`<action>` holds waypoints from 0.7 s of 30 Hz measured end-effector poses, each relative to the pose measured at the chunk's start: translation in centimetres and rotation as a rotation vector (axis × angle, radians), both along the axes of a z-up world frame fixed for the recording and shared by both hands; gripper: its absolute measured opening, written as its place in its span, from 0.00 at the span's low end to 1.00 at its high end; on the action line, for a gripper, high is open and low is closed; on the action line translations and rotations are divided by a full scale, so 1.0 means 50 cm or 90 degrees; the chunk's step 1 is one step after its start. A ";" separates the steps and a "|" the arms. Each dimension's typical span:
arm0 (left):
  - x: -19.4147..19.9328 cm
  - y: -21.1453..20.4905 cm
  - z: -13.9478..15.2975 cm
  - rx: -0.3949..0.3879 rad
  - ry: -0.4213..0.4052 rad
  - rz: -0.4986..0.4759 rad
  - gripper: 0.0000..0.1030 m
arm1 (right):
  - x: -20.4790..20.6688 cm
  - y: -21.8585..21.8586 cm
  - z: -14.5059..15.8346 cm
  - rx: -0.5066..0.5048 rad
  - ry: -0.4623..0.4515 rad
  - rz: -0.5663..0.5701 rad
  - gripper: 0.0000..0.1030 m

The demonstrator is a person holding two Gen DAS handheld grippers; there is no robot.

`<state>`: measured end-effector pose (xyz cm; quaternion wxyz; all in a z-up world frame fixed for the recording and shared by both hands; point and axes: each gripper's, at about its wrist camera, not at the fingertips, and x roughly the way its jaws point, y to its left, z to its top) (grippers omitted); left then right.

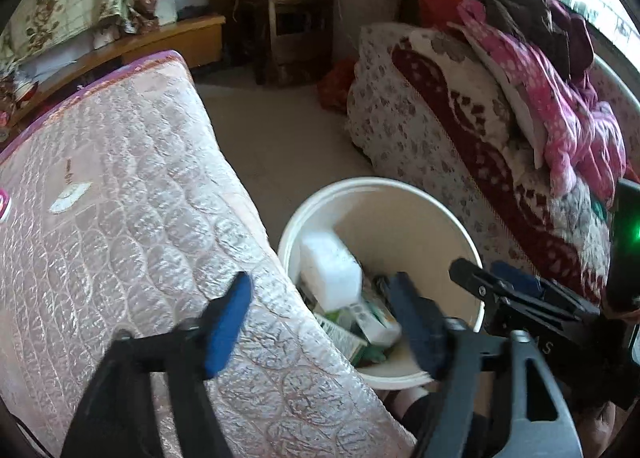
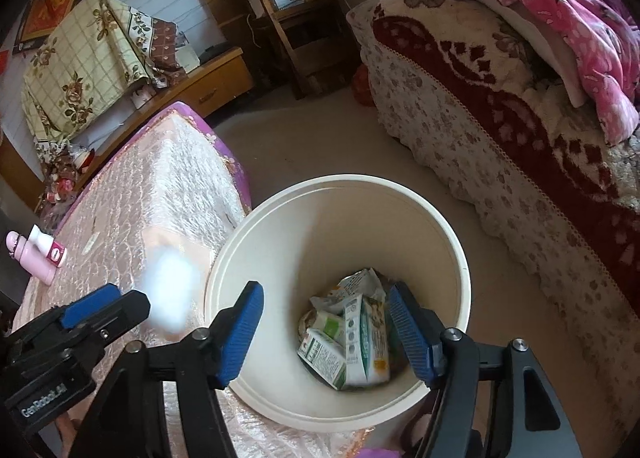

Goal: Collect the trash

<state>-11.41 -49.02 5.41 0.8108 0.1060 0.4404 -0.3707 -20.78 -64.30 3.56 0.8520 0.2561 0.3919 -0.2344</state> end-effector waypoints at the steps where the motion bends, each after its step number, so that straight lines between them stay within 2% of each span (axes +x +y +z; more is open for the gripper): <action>1: 0.000 0.007 0.001 -0.006 -0.003 0.005 0.76 | -0.002 0.001 0.002 0.000 -0.001 0.000 0.67; 5: 0.003 0.034 0.009 -0.022 0.004 0.019 0.77 | -0.010 0.015 0.017 -0.016 -0.005 0.003 0.67; 9: -0.009 0.076 0.031 -0.043 -0.015 0.032 0.77 | -0.025 0.039 0.051 -0.048 -0.019 0.002 0.67; 15: -0.049 0.155 0.095 -0.097 -0.069 0.046 0.78 | -0.065 0.091 0.116 -0.100 -0.058 -0.009 0.67; 21: -0.099 0.239 0.163 -0.163 -0.146 0.046 0.87 | -0.114 0.158 0.185 -0.151 -0.100 -0.020 0.67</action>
